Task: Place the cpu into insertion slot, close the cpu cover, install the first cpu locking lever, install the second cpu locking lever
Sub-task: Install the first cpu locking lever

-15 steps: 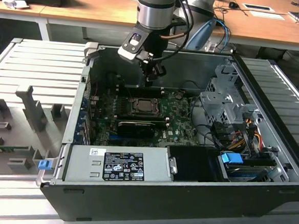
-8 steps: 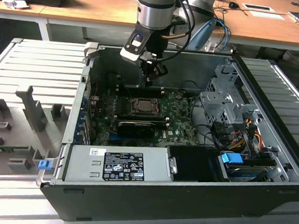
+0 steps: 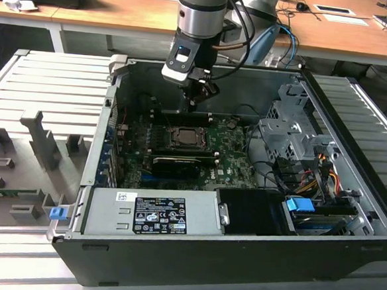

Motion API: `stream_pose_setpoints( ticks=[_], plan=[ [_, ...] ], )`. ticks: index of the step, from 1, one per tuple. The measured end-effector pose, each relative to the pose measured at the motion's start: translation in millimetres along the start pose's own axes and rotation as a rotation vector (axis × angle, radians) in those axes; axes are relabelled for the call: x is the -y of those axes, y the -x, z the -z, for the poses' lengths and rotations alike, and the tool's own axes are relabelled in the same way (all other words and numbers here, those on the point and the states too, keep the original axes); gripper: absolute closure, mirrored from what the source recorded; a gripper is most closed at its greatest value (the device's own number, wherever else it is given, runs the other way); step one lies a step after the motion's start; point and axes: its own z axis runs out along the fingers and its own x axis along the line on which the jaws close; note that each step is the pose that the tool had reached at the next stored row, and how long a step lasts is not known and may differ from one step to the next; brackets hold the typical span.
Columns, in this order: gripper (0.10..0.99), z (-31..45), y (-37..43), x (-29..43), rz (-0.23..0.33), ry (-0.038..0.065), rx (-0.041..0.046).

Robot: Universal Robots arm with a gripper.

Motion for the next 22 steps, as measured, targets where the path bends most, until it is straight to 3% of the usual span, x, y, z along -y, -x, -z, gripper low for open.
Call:
stream_pose_setpoints(
  ticks=[9,22],
  plan=[
    [0.98,0.0,0.0,0.0,0.135,-0.003,-0.0064],
    [0.98,0.0,0.0,0.0,0.237,-0.005,-0.0111]
  ],
)
